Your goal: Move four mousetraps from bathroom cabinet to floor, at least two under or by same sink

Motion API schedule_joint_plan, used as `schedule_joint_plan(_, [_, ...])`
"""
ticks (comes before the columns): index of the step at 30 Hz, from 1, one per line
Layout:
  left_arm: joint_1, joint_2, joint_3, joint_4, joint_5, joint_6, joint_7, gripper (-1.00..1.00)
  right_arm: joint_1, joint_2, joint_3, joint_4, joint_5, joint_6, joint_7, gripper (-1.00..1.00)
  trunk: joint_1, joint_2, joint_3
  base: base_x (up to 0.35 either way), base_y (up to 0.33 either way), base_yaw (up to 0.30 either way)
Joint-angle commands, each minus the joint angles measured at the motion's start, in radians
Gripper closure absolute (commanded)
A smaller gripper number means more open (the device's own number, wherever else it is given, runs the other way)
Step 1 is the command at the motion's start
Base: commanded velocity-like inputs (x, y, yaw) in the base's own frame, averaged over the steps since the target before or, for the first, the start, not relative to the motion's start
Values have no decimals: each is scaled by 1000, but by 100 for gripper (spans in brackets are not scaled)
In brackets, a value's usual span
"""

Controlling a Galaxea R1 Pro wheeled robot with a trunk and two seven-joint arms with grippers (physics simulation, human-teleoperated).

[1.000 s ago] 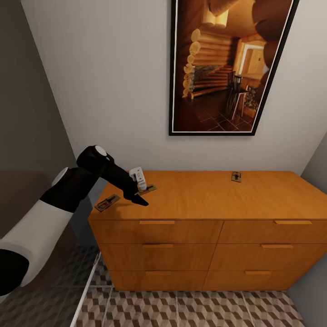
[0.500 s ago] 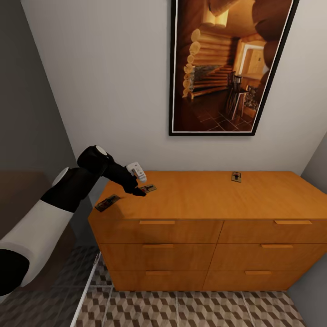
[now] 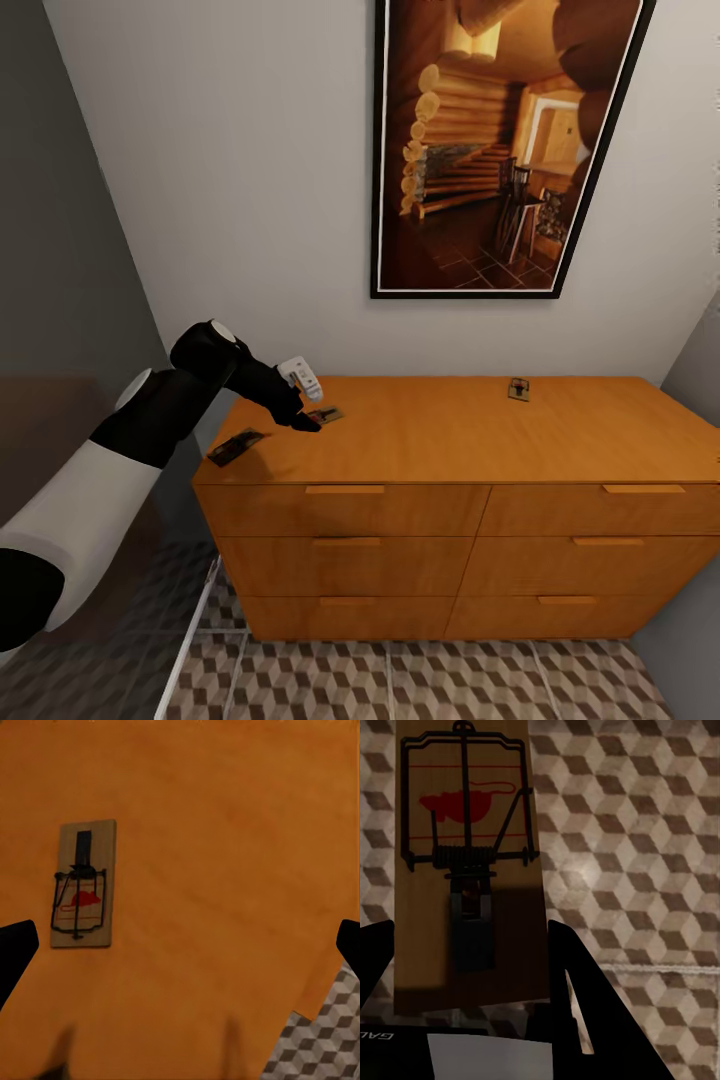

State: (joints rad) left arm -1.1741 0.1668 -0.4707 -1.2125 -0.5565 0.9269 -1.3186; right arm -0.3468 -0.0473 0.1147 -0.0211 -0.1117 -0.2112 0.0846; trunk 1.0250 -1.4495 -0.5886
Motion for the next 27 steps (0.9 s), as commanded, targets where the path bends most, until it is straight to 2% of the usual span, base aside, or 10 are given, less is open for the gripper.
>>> schedule_joint_plan(1, [-1, 0, -1, -1, -10, 9, -10, -100, -1, 0, 8, 1, -11, -4, 4, 100, 0, -1, -1, 0, 0, -136])
schedule_joint_plan(12, [-1, 0, -2, -2, -10, 9, -11, -100, -1, 0, 8, 1, -11, -4, 6, 100, 0, -1, 5, 0, 0, -247])
schedule_joint_plan(22, [-1, 0, -3, -2, -10, 9, -12, -100, -1, 1, 8, 1, -11, -4, 6, 100, 0, -1, 5, 0, 0, -33])
schedule_joint_plan(27, [-1, 0, -3, -2, -8, 9, -13, -100, -1, 0, 8, 1, -11, -4, 6, 100, 0, -1, 5, 0, 55, -205])
